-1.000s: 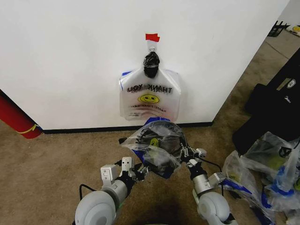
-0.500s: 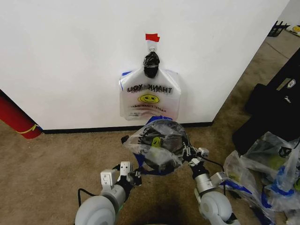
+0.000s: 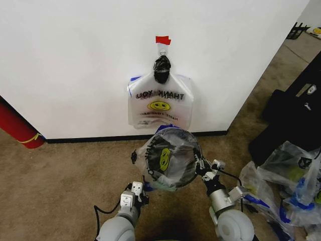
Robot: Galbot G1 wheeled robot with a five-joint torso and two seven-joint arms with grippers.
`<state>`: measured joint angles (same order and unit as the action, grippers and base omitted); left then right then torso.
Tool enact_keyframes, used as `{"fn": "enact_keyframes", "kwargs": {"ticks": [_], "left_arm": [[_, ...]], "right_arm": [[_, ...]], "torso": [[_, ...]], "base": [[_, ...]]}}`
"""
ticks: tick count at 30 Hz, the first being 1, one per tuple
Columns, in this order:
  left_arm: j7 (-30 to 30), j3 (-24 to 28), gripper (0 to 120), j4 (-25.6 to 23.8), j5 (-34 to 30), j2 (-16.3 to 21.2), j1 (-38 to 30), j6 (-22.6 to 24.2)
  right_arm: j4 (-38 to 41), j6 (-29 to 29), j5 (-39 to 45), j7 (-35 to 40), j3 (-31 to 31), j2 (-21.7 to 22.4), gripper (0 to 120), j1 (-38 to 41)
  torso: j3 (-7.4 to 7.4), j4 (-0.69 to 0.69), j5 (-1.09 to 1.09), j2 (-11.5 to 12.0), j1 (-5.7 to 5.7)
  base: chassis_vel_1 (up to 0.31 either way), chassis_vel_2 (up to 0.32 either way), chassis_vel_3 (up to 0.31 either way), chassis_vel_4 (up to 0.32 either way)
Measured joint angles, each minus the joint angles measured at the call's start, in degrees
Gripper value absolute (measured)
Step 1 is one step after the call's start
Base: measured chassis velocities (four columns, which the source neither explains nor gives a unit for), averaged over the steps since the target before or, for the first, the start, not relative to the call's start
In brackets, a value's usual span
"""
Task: Pick up the garbage bag from the wall and place it over the trash bin.
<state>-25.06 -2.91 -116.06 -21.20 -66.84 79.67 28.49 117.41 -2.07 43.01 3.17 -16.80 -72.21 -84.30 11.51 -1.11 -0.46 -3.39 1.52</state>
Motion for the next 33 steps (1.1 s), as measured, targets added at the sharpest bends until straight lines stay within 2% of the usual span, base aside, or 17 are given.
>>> {"fn": "enact_keyframes", "kwargs": {"ticks": [9,13,17,19,20,23,26,27,28,33], "left_arm": [[1.83,-0.45,0,1.28,6.73,0.48,-0.07,-4.21],[1.97,-0.97,0,-0.37,6.51,1.71,0.93,-2.97],[1.43,-2.00,16,-4.00,3.60,4.54,3.03,1.71],[0.66,-2.57,27,-7.05,0.07,5.91,4.59,4.51],[0.66,-2.57,27,-7.05,0.07,5.91,4.59,4.51],[0.09,-3.35,38,-11.85,-4.06,6.86,6.81,7.38],[-0.11,-4.05,48,-16.85,-6.00,7.20,9.07,8.15],[-0.15,-4.25,55,-18.53,-6.33,7.22,9.83,8.07],[-0.15,-4.25,55,-18.53,-6.33,7.22,9.83,8.07],[-0.13,-4.21,77,-25.52,-9.04,6.45,11.16,6.34]], "right_arm": [[-0.10,0.82,0.53,0.79,1.00,-0.67,0,0.57],[-3.95,-2.53,-1.83,-0.63,1.22,-1.78,0,2.28],[-10.09,-5.71,-3.60,-1.86,1.18,-4.21,0,5.12],[-13.36,-7.18,-4.09,-2.36,1.40,-5.93,0,6.79],[-13.36,-7.18,-4.09,-2.36,1.40,-5.93,0,6.79],[-16.92,-8.44,-5.27,-3.01,1.79,-7.72,0,8.59],[-19.34,-9.22,-6.49,-3.45,2.24,-9.03,0,9.79],[-19.92,-9.48,-6.97,-3.66,2.32,-9.31,0,10.05],[-19.92,-9.48,-6.97,-3.66,2.32,-9.31,0,10.05],[-20.79,-10.29,-9.61,-4.30,2.93,-9.82,0,9.95]], "torso": [[0.00,0.00,0.00,0.00,0.00],[0.00,0.00,-0.01,0.00,0.00],[0.00,0.00,-0.01,0.00,0.00],[0.00,0.00,0.00,0.00,0.00],[0.00,0.00,0.00,0.00,0.00],[0.00,0.01,-0.01,0.00,0.00],[0.00,0.01,0.01,0.00,0.00],[0.00,0.01,0.00,0.00,0.00],[0.00,0.01,0.00,0.00,0.00],[0.00,0.01,0.01,0.00,0.00]], "base": [[0.000,0.000,0.000,0.000],[0.000,0.000,0.000,0.000],[0.000,0.000,0.000,0.000],[0.000,0.000,0.000,0.000],[0.000,0.000,0.000,0.000],[0.000,0.000,0.000,0.000],[0.000,0.000,0.000,0.000],[0.000,0.000,0.000,0.000],[0.000,0.000,0.000,0.000],[0.000,0.000,0.000,0.000]]}}
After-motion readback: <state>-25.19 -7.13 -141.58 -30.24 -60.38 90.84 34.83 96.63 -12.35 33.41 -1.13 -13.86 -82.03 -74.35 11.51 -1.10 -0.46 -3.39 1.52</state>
